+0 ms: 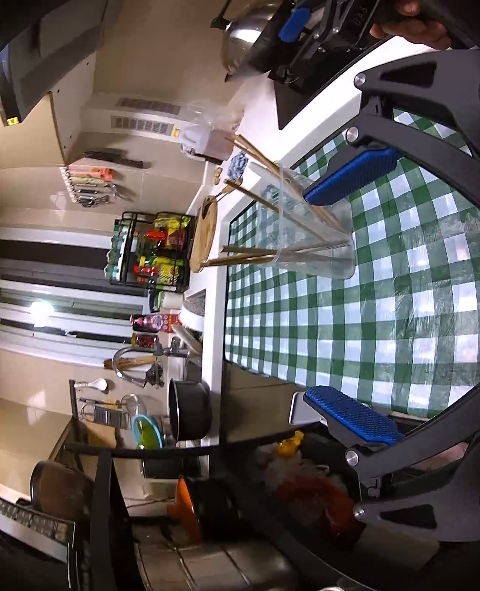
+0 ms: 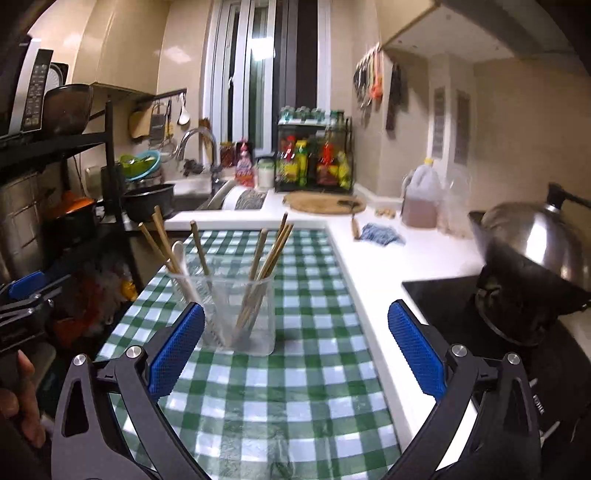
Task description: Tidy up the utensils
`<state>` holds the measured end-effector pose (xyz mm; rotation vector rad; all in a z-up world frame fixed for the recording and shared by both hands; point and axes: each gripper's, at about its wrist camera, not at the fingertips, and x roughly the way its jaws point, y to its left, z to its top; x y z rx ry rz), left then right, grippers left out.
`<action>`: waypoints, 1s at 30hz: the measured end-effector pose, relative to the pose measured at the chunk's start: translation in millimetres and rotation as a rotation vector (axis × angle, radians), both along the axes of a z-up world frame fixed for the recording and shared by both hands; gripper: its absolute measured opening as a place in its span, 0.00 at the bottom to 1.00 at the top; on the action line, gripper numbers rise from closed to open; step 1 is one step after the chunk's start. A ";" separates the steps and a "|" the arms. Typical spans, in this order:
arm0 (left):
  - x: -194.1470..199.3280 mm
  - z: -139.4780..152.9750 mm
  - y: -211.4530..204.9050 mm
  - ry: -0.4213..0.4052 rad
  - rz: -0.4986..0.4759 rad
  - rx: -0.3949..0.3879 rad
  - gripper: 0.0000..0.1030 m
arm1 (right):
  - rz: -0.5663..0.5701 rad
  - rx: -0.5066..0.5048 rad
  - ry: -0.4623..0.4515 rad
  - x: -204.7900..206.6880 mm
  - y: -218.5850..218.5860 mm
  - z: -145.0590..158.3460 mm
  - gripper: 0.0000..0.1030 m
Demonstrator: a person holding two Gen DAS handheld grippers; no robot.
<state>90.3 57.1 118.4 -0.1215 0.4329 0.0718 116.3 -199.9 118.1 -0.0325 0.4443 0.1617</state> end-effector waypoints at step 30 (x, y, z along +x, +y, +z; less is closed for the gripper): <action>0.2 -14.8 -11.9 0.031 -0.022 0.022 0.92 | 0.013 -0.008 0.045 2.0 7.9 -9.6 0.95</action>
